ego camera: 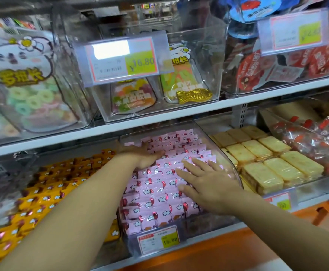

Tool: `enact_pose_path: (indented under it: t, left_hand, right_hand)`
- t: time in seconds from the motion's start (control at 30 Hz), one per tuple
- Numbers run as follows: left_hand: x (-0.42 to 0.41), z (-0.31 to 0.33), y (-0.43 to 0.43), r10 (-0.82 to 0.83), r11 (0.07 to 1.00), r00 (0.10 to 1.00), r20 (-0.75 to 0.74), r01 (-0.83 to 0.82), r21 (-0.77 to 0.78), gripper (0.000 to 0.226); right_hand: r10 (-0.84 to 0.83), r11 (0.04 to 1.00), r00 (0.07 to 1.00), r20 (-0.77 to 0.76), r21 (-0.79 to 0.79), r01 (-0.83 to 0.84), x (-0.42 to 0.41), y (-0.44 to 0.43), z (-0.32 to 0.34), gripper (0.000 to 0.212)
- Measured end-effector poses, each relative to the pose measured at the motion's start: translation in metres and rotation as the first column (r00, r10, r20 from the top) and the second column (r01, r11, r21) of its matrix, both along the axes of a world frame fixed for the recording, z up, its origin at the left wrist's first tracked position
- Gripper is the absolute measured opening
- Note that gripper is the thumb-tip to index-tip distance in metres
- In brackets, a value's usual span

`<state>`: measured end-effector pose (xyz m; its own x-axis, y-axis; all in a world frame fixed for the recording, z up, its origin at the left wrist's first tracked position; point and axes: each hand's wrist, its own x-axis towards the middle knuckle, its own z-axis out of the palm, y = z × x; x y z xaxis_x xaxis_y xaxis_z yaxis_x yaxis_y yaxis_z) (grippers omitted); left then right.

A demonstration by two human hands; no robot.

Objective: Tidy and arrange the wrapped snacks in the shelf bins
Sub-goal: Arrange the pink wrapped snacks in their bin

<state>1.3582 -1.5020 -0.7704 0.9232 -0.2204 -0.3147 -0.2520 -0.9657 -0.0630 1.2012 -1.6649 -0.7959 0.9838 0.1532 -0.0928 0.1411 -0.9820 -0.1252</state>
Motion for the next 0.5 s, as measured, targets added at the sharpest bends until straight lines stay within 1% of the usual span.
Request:
enact_pose_path:
  t: [0.03,0.07,0.1,0.13,0.17,0.2,0.3,0.4,0.5]
  left_hand:
    - [-0.002,0.001,0.001,0.02,0.997,1.0,-0.014,-0.021,-0.079,0.089]
    - [-0.006,0.002,0.004,0.027,0.988,1.0,-0.012,-0.029,-0.15,0.085]
    - [-0.014,0.006,0.006,0.007,0.981,1.0,0.001,-0.006,-0.196,0.08]
    - [-0.026,0.009,0.01,-0.028,0.975,0.999,0.023,0.033,-0.218,0.076]
    - [-0.039,0.011,0.015,-0.062,0.97,0.996,0.057,0.074,-0.231,0.071]
    - [-0.052,0.013,0.021,-0.093,0.965,0.99,0.106,0.116,-0.234,0.066]
    - [-0.086,0.014,0.05,-0.168,0.952,0.941,0.292,0.233,-0.201,0.054]
    - [-0.111,0.012,0.088,-0.164,0.941,0.92,0.355,0.254,-0.225,0.048]
    - [-0.13,0.008,0.125,-0.107,0.948,0.914,0.392,0.213,-0.238,0.047]
  right_hand:
    - [-0.001,1.0,1.0,0.009,0.004,0.001,0.001,0.001,0.0,0.08]
    - [-0.002,1.0,1.0,0.013,0.006,0.002,0.002,0.001,0.0,0.084]
    - [-0.005,1.0,1.0,0.017,0.007,0.004,0.002,0.001,-0.001,0.079]
    - [-0.01,1.0,1.0,0.024,0.014,0.009,0.001,0.001,-0.001,0.068]
    - [-0.02,0.999,0.999,0.04,0.038,0.018,-0.001,0.0,-0.002,0.061]
    - [-0.029,0.997,0.997,0.067,0.075,0.024,-0.004,0.0,-0.002,0.058]
    - [-0.027,0.987,0.99,0.141,0.161,0.004,-0.01,0.007,0.007,0.068]
    - [0.038,0.983,0.976,0.214,0.168,-0.075,-0.012,0.035,0.022,0.073]
    - [0.149,0.972,0.966,0.209,0.147,-0.182,-0.01,0.082,0.03,0.051]
